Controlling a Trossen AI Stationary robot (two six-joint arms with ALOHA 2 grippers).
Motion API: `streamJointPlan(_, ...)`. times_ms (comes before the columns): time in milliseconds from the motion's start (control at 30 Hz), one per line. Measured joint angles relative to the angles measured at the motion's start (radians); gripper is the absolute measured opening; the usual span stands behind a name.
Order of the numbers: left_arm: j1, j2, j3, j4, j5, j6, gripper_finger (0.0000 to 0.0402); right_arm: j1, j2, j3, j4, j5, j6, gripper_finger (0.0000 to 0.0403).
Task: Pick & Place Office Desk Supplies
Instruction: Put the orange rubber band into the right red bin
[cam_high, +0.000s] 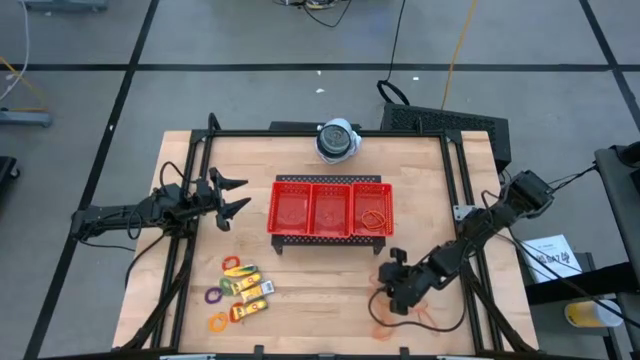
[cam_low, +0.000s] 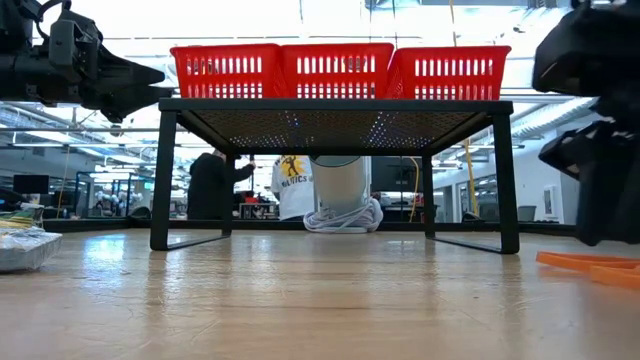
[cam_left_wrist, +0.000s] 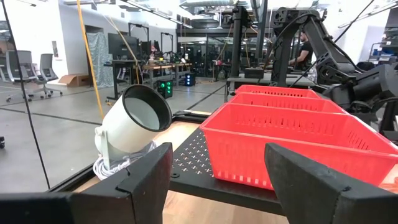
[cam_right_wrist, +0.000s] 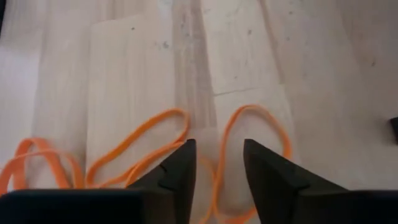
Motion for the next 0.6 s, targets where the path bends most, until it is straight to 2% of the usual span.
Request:
streamJointPlan(167,0.000,0.000,0.000,0.000,0.000,0.000,0.0267,-0.012,0.000,0.000,0.000,0.004,-0.007,0.0143)
streamJointPlan(367,0.000,0.000,0.000,0.000,0.000,0.000,0.0267,-0.011,0.000,0.000,0.030,0.004,-0.029,0.0131)
streamJointPlan(600,0.000,0.000,0.000,0.000,0.000,0.000,0.0267,-0.011,0.075,0.001,0.121,0.001,-0.100,0.0117)
